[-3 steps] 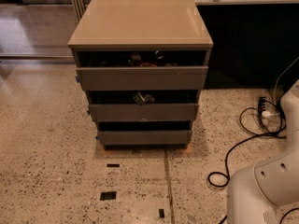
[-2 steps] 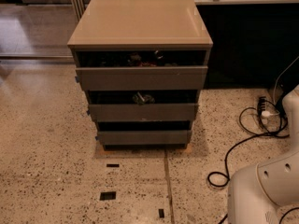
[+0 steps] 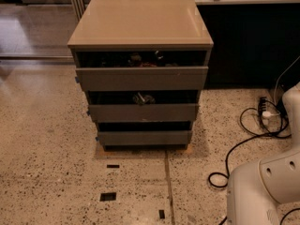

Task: Place redbull can into top drawer

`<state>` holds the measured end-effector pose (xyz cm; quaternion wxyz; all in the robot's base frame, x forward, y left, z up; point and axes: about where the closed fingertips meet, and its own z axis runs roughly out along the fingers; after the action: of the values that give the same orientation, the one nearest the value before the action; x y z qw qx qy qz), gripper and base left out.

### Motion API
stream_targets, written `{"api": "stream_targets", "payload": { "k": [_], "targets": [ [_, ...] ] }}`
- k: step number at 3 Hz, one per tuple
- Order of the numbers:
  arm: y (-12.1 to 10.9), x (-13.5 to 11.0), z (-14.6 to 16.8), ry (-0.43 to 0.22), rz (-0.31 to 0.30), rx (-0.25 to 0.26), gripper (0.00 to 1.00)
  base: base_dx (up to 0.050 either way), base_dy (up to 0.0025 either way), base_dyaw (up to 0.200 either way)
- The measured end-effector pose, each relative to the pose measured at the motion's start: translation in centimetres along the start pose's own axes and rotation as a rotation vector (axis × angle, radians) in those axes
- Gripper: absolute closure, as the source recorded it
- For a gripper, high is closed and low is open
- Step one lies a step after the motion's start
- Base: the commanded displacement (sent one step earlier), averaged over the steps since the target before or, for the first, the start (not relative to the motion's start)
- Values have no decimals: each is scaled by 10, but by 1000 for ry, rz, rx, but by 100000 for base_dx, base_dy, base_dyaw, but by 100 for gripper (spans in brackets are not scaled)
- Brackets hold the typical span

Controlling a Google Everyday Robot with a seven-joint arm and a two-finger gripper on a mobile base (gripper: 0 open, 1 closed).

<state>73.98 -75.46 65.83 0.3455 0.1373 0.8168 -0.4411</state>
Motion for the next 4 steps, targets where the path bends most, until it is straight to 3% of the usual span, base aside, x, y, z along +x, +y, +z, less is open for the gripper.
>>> {"api": "stream_targets", "payload": {
  "k": [1, 2, 3, 4],
  "targets": [
    [31, -51, -43, 48, 46, -65, 0, 0, 0, 0],
    [31, -51, -43, 48, 46, -65, 0, 0, 0, 0],
    [53, -50, -40, 39, 53, -59, 0, 0, 0, 0],
    [89, -24, -31, 76, 60, -69, 0, 0, 0, 0]
  ]
}}
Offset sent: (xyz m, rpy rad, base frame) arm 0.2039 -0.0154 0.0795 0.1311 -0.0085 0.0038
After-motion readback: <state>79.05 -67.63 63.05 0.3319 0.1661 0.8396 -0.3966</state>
